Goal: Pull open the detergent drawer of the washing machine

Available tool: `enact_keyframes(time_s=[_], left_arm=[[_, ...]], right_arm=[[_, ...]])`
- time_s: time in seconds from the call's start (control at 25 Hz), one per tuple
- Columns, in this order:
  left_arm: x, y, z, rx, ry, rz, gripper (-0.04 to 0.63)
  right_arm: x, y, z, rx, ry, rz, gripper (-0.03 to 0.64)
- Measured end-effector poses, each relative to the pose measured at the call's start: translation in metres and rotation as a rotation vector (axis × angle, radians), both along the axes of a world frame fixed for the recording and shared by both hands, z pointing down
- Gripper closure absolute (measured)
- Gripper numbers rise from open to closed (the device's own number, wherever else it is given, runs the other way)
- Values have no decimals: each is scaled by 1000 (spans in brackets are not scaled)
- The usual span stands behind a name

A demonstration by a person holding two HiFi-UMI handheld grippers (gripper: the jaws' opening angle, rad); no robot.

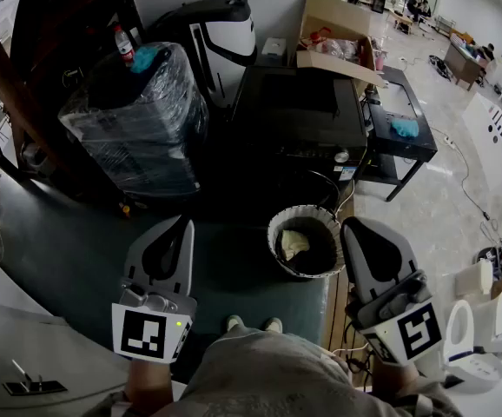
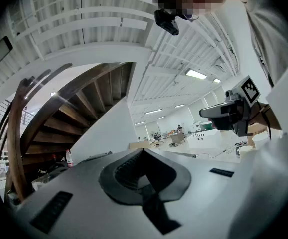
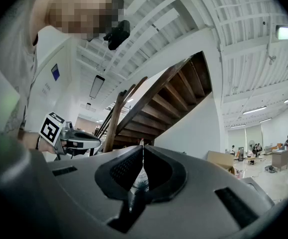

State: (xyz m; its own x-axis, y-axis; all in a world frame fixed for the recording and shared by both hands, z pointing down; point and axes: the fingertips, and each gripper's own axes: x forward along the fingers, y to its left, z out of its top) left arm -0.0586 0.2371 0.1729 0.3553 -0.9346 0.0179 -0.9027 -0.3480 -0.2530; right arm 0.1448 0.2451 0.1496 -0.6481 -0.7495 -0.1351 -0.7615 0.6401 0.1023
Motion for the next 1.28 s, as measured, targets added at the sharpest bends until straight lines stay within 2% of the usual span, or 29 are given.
enact_keyframes(time_s=[0.72,0.88,0.92,0.96,1.0,1.12,1.28], left_arm=[[14,13,8,-24,6,8,578],[14,14,1,29,-8,13,571],[15,14,-1,45,-12,20,482],[15,14,-2,53,-11,22,348],[15,14,-2,59,-8,16,263],[8,11,-6,89,8,-24,189],[0,1,-6,93,23,-43,175]], right_arm=[[6,10,5,-6,1,-16,583],[8,11,7,-10,15,-20,584],[8,12,8,-12,15,-22,583],[7,12,9,-14,11,-24,583],[7,12,10,-17,6,-26,583],[6,10,13,-23,3,-27,583],[5,4,16,-30,3,-21,583]])
